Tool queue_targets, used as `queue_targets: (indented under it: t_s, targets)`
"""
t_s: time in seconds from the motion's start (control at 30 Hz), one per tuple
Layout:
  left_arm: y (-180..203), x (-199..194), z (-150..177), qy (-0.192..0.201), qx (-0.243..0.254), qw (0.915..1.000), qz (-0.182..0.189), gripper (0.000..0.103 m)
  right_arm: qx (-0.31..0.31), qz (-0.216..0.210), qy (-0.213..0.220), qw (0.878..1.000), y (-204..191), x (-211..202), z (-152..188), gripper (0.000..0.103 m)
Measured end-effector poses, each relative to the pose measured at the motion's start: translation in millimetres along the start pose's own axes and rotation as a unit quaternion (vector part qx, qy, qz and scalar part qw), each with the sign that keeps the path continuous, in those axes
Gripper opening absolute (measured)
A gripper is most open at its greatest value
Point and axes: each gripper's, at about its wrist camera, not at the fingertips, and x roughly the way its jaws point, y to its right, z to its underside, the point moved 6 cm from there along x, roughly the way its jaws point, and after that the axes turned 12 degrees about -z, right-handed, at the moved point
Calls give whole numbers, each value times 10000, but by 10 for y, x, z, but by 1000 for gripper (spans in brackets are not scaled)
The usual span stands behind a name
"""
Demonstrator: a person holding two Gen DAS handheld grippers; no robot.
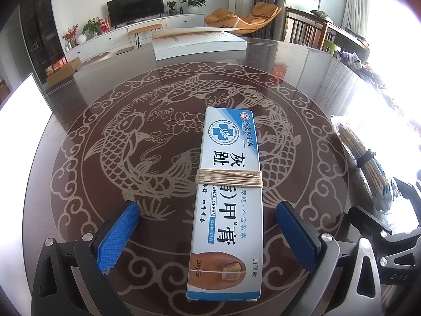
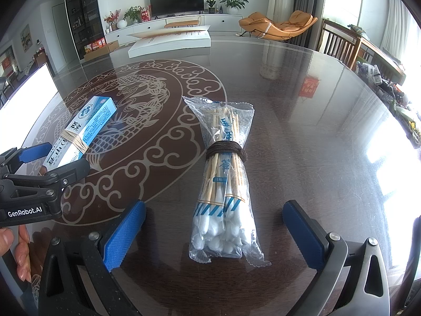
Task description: Organize objects
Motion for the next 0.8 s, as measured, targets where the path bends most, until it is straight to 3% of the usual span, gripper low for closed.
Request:
queue_targets:
  t_s: [0.53,0.6,0.73,0.8]
  targets:
    - [-4,18,-8,-13,6,10000,0,103,1,1,2,10000,0,-4,-1,103]
    - [17,27,-22,-138,196,9996,115,103,0,-4,-12,10000,1,-3,-2,103]
    - [33,81,-104,-705,728,9940,420,103,-53,-356,-777,9963,24,91,-149,103]
    - [42,102,-145,-793,721,9932,451,103,397,-692,-964,9921,106,117,-302,103]
